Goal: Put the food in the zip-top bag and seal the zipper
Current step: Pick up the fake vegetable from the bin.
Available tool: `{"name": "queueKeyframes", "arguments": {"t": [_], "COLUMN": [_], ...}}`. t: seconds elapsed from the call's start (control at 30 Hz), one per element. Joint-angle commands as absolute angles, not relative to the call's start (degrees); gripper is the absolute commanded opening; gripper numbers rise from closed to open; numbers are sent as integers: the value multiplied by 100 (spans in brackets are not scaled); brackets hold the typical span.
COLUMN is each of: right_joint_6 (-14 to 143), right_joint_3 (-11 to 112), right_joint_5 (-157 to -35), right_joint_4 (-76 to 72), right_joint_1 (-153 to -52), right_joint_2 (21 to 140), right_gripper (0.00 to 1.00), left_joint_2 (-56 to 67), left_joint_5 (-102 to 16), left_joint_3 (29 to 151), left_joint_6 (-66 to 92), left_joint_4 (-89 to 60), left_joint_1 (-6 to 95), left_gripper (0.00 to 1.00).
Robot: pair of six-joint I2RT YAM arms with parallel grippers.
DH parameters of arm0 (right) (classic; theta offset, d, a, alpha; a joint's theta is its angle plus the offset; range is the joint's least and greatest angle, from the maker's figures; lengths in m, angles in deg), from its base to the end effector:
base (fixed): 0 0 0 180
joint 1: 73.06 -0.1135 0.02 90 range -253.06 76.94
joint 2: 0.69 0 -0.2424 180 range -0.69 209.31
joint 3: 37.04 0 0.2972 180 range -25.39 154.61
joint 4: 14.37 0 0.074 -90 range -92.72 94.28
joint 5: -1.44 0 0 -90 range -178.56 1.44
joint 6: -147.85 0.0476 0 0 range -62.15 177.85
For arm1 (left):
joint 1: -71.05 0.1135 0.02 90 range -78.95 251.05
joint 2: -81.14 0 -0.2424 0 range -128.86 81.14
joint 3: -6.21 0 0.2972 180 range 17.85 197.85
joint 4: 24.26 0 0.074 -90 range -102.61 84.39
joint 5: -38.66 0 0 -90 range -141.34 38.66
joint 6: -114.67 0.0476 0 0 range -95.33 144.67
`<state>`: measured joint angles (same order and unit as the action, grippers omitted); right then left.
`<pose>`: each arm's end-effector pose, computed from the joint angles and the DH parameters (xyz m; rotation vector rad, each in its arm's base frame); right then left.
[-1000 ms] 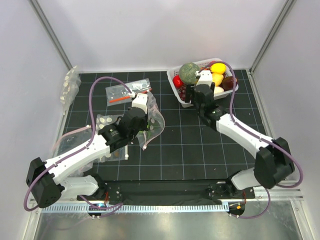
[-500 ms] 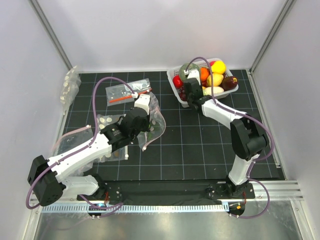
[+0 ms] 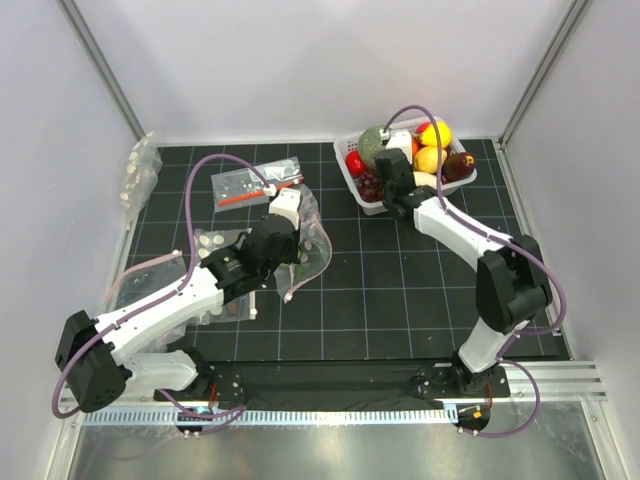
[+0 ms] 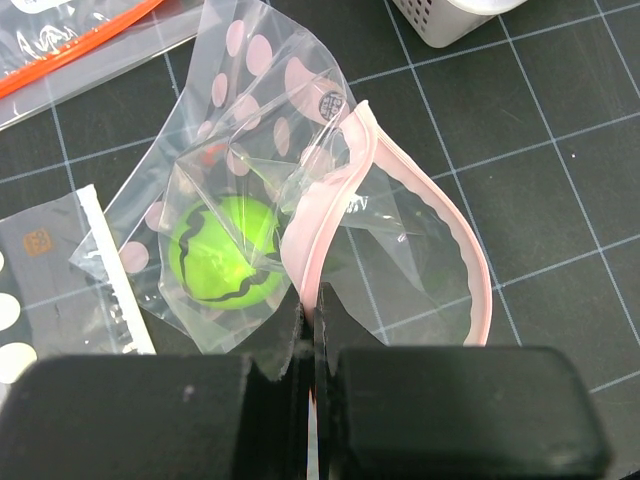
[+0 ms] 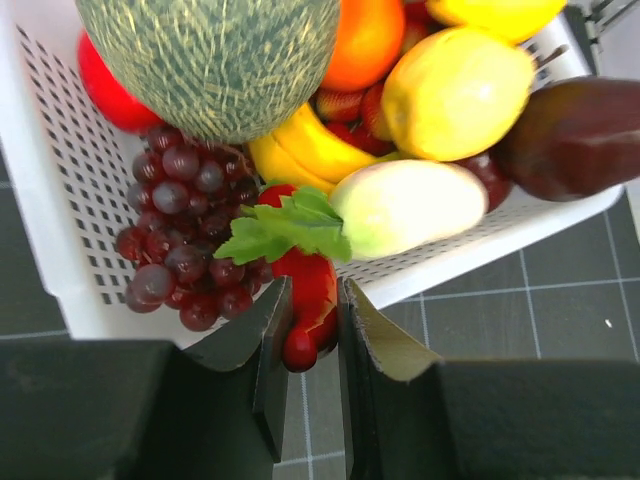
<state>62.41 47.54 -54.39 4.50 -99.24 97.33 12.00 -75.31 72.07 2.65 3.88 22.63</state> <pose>0.4055 0.1696 0.2238 -0.0428 2.0418 -0.3028 0.2339 -0.2345 0.2618 0.2324 2.0690 -0.3103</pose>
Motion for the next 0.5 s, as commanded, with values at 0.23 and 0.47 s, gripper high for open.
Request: {"name": "queueKeyframes", "arguments": {"t": [0.23,0.47], "right_joint_6": [7041,7708], "right_joint_3": [4423,3800], "right_joint_5": [-5832,-6937], "right_joint_4": [554,493], "right_joint_1": [-9934,-9934], "right_joint_2": [8132,7324], "right_gripper": [1,1], "left_joint_2": [1329,1364], "left_joint_5": [-7428,-7428], "left_joint_3": [7349,7340], "left_joint_6": [278,278], "left_joint_4": [145,154], "left_joint_1": [2245,2245], "left_gripper": [0,0]}}
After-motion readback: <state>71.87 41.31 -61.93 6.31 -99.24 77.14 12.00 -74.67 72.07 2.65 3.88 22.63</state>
